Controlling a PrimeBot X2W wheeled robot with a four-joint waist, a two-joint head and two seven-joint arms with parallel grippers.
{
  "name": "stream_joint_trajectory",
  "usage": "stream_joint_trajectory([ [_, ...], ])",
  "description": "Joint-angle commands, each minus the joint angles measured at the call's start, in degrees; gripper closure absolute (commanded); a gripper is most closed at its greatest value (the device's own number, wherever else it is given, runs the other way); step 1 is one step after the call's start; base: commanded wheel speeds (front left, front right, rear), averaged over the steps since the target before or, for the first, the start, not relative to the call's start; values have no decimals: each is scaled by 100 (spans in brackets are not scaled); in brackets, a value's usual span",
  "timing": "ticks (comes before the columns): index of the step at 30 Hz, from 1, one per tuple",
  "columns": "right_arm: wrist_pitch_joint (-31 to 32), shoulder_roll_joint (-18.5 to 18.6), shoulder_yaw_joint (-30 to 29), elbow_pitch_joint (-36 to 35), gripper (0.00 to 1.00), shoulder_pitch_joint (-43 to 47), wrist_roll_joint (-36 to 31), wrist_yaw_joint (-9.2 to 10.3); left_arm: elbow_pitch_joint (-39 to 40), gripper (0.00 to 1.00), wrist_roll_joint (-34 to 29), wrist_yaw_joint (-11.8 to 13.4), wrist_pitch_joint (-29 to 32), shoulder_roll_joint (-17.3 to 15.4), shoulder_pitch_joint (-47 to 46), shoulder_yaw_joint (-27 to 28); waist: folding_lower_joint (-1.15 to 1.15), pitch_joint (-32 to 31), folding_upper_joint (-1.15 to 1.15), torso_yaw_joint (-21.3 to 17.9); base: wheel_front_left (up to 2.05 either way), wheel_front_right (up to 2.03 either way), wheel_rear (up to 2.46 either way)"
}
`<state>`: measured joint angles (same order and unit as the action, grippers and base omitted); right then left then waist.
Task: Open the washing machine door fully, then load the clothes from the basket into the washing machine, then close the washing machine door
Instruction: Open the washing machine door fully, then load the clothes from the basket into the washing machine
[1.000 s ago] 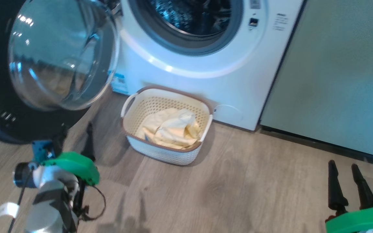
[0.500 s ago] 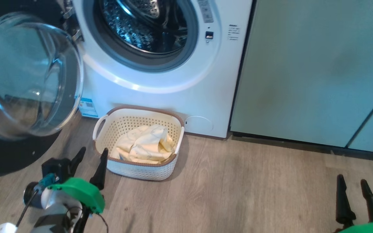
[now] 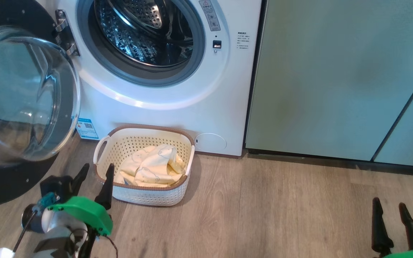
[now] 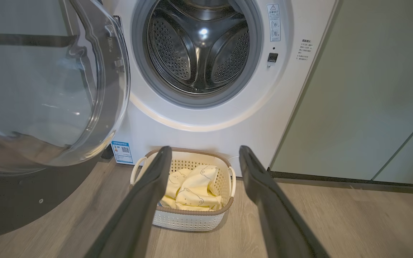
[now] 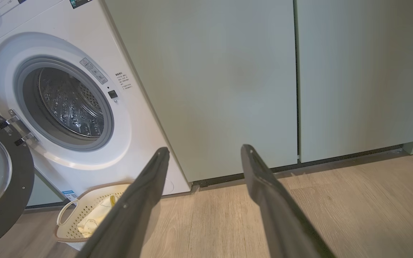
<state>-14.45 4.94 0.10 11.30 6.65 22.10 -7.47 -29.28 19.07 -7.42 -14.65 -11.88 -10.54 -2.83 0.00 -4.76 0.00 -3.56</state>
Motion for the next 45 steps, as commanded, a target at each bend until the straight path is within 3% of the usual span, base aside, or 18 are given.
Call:
stream_joint_trajectory([
  [1, -55, 107, 116, -195, 0, -151, -51, -2, 127, 0, 59, -6, -35, -177, -185, 177, 0, 2, 0, -4, 0, 0, 0],
  [19, -55, 77, 116, -174, 0, -120, -29, -2, 95, 0, 264, -6, -35, -247, -323, 73, 0, 15, 0, 81, 20, -13, -7],
  [45, -55, 43, 115, -176, 0, -177, 0, -2, 54, 0, 317, -6, -35, -254, -466, 184, 0, 138, 0, 93, 164, -140, -23],
])
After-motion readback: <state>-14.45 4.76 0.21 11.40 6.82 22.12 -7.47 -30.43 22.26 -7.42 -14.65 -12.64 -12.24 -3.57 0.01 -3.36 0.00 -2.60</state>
